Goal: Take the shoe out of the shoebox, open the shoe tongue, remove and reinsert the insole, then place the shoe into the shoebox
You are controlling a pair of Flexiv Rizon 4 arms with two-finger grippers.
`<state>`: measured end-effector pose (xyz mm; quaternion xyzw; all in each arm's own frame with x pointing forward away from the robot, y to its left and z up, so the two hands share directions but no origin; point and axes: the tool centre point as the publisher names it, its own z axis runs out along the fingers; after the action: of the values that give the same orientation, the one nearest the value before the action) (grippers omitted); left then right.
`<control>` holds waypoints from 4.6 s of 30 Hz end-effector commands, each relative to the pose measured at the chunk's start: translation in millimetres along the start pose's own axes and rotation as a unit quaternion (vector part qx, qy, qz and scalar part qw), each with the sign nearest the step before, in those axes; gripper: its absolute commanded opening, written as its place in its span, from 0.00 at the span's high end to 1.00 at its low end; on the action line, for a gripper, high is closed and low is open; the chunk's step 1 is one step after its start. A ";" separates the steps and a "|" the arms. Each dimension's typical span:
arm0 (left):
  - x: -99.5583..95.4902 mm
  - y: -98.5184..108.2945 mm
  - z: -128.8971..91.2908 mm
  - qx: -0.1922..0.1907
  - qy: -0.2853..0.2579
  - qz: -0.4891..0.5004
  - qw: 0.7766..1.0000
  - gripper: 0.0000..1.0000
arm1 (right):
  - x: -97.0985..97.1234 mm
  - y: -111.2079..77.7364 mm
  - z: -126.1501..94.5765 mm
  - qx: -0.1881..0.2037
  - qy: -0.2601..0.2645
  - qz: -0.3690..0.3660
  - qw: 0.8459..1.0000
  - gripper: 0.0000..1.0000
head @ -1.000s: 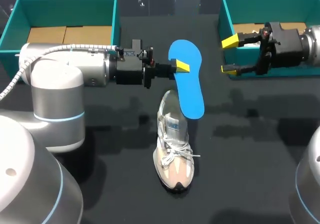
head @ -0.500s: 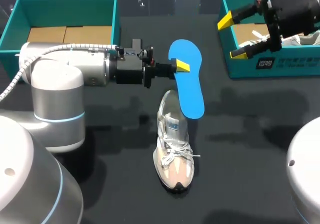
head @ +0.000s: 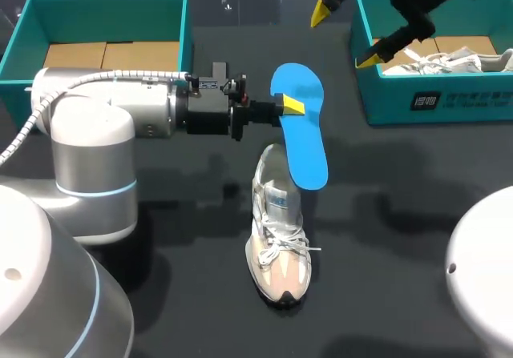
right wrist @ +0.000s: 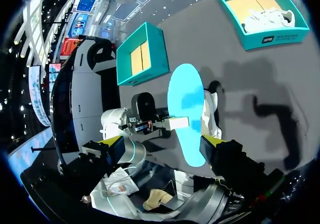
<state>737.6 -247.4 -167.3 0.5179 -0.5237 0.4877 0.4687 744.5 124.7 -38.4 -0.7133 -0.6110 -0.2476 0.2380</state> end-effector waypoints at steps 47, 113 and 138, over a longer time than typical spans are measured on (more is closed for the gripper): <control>-0.3 1.1 -0.3 0.001 0.000 0.000 1.000 1.00 | 24.0 -22.4 24.2 -0.033 -0.194 -0.020 0.980 0.00; -0.3 1.1 -0.3 0.001 0.000 0.000 1.000 1.00 | -86.8 -10.7 58.0 0.041 0.340 -0.021 0.939 0.00; 71.7 -4.6 -48.6 0.070 -0.062 0.636 0.766 1.00 | -91.3 -7.6 60.1 0.040 0.359 -0.032 0.932 0.00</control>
<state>750.0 -222.4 -98.4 0.3503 -0.6503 0.6141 0.2781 728.0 94.2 -142.8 -0.5458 -0.5157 -0.4713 0.4626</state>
